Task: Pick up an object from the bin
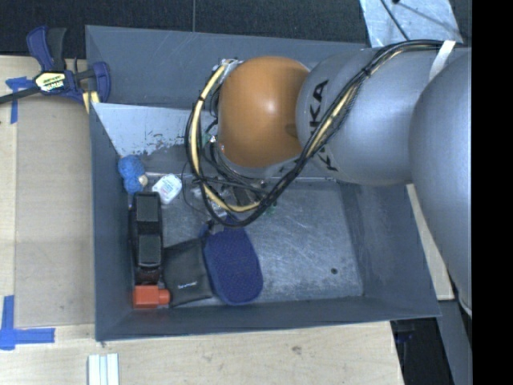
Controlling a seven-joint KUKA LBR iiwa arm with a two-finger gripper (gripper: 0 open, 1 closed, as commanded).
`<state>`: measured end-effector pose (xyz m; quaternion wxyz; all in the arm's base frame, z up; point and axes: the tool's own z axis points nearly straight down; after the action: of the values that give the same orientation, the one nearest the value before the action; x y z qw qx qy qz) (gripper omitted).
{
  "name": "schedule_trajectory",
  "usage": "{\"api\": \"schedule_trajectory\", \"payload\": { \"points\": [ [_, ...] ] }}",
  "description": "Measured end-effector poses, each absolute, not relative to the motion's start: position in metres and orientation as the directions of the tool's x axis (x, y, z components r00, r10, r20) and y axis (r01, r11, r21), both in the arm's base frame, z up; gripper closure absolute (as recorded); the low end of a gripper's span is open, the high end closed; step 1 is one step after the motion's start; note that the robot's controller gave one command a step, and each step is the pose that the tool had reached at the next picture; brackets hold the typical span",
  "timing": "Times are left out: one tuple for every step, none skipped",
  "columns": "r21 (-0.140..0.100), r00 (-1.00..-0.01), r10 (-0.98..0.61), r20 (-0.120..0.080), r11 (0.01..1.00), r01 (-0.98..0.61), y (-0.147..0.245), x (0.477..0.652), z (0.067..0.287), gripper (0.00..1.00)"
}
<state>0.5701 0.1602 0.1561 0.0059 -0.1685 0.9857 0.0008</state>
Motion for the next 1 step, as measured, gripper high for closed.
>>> {"api": "schedule_trajectory", "payload": {
  "points": [
    [0.0,-0.978,-0.207,0.0,0.978,-0.207,0.1518,0.5249,0.1598,1.0]
  ]
}}
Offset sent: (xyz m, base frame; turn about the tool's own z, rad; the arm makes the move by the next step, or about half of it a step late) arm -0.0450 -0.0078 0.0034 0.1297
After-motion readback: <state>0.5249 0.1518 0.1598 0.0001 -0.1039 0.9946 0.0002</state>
